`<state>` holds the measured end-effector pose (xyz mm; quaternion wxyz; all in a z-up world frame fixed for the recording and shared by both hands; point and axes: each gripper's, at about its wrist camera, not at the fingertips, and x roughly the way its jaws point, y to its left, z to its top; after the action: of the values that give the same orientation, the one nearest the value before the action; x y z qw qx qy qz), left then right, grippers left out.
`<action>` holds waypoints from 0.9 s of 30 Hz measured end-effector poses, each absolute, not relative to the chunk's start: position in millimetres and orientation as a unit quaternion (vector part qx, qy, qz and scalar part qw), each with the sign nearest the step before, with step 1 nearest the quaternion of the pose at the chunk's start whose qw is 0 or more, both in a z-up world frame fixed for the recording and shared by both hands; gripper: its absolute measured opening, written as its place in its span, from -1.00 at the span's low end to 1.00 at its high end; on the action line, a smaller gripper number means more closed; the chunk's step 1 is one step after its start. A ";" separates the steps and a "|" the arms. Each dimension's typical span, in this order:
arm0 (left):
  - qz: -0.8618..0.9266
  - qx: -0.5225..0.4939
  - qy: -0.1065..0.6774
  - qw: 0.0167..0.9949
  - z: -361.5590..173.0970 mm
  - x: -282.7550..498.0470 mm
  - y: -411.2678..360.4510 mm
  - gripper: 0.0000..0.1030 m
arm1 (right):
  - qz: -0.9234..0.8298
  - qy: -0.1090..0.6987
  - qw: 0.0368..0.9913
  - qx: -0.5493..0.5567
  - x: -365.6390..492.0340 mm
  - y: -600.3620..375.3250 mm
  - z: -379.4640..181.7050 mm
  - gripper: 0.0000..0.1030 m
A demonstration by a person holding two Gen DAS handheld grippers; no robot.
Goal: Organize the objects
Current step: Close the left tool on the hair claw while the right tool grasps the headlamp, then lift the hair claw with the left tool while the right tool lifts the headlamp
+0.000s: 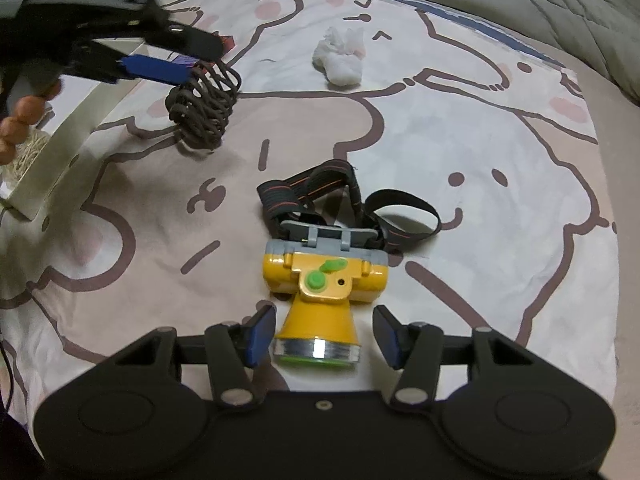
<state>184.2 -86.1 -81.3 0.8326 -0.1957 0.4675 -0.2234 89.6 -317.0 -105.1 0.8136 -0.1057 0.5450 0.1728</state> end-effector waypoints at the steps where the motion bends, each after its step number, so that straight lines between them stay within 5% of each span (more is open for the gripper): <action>1: -0.227 -0.198 0.471 0.829 -81.8 184.7 -90.4 0.26 | 0.174 0.545 0.813 -0.107 89.1 -316.4 -105.2 0.06; 11: -0.208 -0.214 0.432 0.851 -47.3 185.5 -76.7 0.28 | 0.184 0.547 0.810 -0.102 86.5 -318.7 -110.3 0.06; 27: -0.103 -0.237 0.522 0.813 -111.2 205.9 -50.5 0.26 | 0.180 0.568 0.801 -0.046 97.2 -329.9 -126.4 0.05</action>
<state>205.9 -50.5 -111.2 0.8133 -0.2367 0.5216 -0.1025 97.2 -329.9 -126.4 0.8014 -0.0464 0.5684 0.1804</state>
